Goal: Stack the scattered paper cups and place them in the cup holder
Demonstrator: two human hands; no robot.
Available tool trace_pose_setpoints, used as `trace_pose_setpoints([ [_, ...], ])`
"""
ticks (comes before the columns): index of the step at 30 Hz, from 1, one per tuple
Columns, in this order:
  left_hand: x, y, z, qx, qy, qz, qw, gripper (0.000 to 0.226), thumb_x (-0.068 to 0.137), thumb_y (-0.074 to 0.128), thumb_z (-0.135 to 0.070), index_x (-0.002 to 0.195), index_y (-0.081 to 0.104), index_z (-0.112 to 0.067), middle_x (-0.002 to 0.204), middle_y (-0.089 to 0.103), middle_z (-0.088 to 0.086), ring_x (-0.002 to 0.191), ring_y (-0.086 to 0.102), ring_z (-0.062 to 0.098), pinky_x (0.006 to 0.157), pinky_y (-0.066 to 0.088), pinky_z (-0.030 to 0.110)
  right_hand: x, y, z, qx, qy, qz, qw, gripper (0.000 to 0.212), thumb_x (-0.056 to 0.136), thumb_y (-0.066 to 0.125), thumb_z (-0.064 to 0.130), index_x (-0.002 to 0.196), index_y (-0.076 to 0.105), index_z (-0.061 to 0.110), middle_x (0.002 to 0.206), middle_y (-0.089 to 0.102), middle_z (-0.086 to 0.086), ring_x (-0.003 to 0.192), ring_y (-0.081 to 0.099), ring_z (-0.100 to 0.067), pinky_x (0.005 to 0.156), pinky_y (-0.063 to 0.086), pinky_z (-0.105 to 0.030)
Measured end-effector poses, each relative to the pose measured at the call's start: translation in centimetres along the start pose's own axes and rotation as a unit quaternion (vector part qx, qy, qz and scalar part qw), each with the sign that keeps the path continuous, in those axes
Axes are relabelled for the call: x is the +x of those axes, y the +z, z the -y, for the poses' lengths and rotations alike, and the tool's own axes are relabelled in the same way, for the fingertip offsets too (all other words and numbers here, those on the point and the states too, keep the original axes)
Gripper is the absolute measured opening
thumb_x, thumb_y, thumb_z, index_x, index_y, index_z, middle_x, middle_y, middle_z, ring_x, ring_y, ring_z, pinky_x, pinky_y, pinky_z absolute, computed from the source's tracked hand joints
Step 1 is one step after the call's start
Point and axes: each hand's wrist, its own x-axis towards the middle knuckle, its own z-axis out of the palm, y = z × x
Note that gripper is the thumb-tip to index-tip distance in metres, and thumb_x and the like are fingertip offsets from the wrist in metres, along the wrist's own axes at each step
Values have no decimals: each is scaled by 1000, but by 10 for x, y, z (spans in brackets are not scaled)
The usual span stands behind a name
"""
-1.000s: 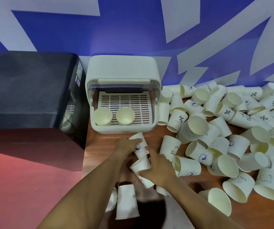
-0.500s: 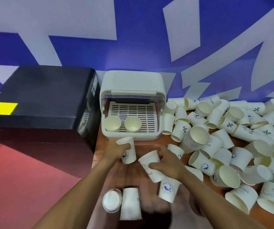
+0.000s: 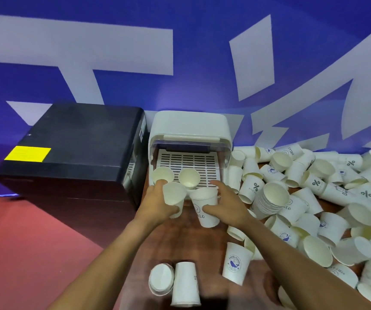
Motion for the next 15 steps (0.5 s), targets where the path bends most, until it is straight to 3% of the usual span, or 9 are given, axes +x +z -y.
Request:
trace_pose_setpoints([
  [4, 3, -19, -4, 5, 36, -25, 999, 69, 70, 74, -15, 129, 39, -16, 121, 41, 4, 104, 41, 16, 86, 38, 25, 7, 3, 12, -20, -16, -15, 1000, 68, 74, 73, 26, 134, 42, 21, 112, 43, 7, 107, 44, -12, 93, 41, -30],
  [9, 15, -37, -8, 21, 60, -28, 998, 77, 77, 69, -19, 143, 27, -22, 127, 37, 5, 113, 45, 21, 89, 37, 24, 18, 13, 19, -39, -8, -8, 999, 88, 53, 61, 54, 134, 44, 26, 125, 50, 1, 116, 45, -15, 100, 43, -38],
  [15, 40, -50, -14, 112, 85, -23, 990, 70, 76, 70, -29, 136, 35, -24, 129, 40, 3, 116, 47, 24, 87, 47, 36, 41, 12, 30, -9, -15, -45, 999, 78, 63, 75, 36, 132, 41, 26, 122, 43, 4, 112, 45, -13, 98, 41, -29],
])
